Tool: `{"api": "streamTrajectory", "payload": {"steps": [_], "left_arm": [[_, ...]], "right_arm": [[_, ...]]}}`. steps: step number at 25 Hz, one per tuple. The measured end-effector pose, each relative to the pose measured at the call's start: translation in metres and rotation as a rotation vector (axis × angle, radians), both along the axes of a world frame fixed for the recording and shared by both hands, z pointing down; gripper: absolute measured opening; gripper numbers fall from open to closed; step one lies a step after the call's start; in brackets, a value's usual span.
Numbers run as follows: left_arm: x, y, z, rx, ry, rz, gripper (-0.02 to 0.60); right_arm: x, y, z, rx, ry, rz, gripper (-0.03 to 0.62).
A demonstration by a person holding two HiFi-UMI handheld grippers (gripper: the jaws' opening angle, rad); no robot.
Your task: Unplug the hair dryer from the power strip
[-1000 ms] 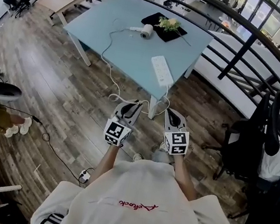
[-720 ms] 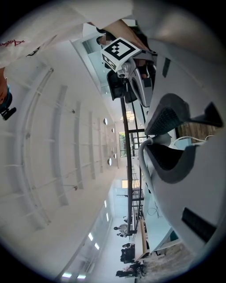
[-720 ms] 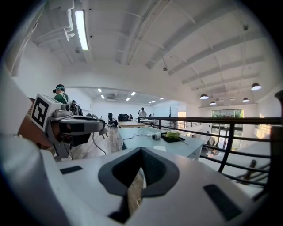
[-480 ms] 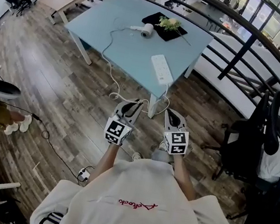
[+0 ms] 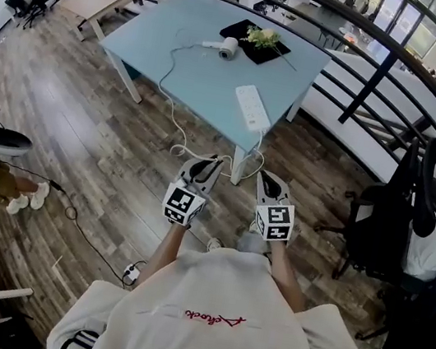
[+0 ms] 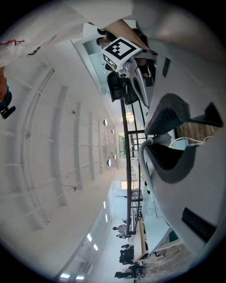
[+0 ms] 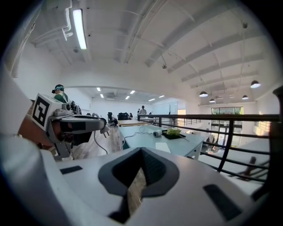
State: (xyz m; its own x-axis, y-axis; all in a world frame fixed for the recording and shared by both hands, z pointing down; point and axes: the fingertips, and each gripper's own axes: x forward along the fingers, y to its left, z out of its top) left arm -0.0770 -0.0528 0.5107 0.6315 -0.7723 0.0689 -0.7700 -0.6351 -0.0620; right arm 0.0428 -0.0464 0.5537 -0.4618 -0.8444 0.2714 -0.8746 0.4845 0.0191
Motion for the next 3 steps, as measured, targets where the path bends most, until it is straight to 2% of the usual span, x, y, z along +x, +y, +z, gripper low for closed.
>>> {"api": "streamTrajectory", "payload": {"steps": [3], "left_arm": [[-0.0011, -0.0009, -0.0012, 0.005, -0.001, 0.003, 0.064]], "right_arm": [[-0.001, 0.0002, -0.0005, 0.002, 0.002, 0.002, 0.017]]}}
